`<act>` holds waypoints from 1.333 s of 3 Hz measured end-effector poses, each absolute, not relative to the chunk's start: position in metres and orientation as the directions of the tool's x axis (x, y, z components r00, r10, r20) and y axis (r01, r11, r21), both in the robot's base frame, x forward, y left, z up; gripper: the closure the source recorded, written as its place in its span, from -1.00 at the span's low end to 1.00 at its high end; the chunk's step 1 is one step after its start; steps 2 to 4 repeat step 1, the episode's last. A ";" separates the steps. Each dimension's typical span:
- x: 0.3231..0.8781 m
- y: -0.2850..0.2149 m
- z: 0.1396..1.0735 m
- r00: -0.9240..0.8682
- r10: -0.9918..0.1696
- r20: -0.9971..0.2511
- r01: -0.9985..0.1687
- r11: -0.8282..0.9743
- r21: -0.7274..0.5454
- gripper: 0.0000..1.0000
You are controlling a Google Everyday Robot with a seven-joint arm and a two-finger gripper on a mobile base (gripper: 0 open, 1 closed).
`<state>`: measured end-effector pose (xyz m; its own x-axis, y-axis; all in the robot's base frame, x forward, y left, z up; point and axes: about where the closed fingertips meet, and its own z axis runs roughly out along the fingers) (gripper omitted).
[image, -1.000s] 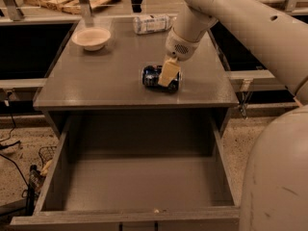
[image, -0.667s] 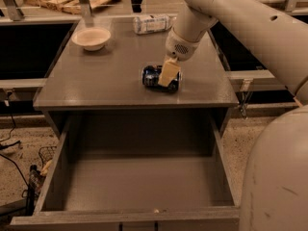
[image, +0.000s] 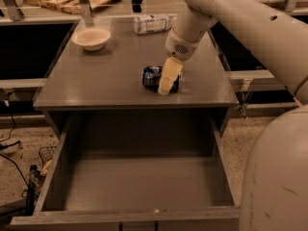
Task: Pick pepsi can from top drawer and place on counter
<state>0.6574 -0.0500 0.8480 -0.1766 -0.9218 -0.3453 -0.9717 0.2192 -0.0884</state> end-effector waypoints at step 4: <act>0.657 -0.050 0.848 -0.177 -0.922 -0.345 -0.972 0.219 -0.088 -1.00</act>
Offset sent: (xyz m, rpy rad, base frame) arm 0.0000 0.0000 0.0000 0.0000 0.0000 0.0000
